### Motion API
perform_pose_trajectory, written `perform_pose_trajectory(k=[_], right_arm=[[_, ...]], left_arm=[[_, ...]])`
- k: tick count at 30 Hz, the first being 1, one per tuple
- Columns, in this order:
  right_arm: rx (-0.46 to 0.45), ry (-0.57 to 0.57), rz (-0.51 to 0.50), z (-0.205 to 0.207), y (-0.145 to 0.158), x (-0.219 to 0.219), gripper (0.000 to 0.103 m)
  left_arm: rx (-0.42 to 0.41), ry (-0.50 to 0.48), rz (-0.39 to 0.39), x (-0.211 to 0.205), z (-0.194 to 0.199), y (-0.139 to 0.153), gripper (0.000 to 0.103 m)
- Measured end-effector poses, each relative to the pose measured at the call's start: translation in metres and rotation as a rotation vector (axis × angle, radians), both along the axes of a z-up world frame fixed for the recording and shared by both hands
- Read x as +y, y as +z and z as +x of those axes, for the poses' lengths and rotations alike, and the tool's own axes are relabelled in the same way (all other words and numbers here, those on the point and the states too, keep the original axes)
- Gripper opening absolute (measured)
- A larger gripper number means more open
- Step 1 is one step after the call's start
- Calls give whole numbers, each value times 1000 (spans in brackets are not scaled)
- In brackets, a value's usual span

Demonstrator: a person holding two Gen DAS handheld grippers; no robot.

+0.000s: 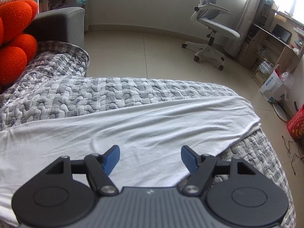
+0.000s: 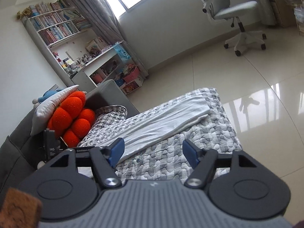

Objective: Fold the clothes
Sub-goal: 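Move the right gripper to the white pants end and close on it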

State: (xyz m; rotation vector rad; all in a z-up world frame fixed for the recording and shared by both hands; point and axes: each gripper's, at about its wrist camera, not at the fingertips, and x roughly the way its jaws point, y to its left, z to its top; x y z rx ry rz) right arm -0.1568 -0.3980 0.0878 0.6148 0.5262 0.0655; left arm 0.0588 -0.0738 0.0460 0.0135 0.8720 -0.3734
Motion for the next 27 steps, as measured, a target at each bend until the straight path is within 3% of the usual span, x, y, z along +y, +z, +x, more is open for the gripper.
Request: perform_pose_trajectory(k=[4, 9, 10, 11, 13, 19, 23, 27], right_arm=[[47, -67, 153, 45, -46, -7, 71], [127, -224, 223, 96, -75, -27, 71], [139, -252, 225, 100, -77, -31, 62], [144, -279, 221, 102, -78, -33, 48], [157, -328, 185, 104, -78, -39, 35], [160, -356, 103, 107, -83, -37, 31], [185, -357, -5, 119, -80, -29, 5], [186, -359, -75, 125, -78, -28, 2]], left_arm=[[39, -54, 24, -4, -4, -7, 72], [73, -81, 80, -5, -6, -18, 73], [74, -85, 88, -5, -7, -20, 73], [75, -89, 93, -4, -7, -21, 73], [75, -96, 87, -2, -6, -20, 73], [80, -117, 89, -1, -6, -18, 73], [75, -137, 108, 0, -10, -19, 74], [73, -156, 128, 2, -13, -19, 75]])
